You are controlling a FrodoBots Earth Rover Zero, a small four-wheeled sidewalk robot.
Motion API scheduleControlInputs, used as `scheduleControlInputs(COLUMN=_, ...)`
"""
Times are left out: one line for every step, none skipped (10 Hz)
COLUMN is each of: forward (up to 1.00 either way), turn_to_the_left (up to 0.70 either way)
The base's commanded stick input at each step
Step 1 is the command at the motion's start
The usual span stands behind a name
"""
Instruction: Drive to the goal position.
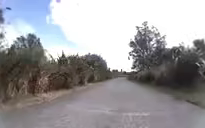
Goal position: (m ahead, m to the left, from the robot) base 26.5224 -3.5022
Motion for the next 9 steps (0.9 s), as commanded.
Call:
scheduleControlInputs(forward=0.85, turn_to_the_left=0.00)
scheduleControlInputs(forward=0.85, turn_to_the_left=0.00)
scheduleControlInputs(forward=0.85, turn_to_the_left=0.00)
scheduleControlInputs(forward=0.85, turn_to_the_left=0.00)
scheduleControlInputs(forward=0.85, turn_to_the_left=0.00)
scheduleControlInputs(forward=0.85, turn_to_the_left=0.00)
scheduleControlInputs(forward=0.85, turn_to_the_left=0.00)
scheduleControlInputs(forward=0.85, turn_to_the_left=-0.03)
scheduleControlInputs(forward=0.85, turn_to_the_left=-0.16)
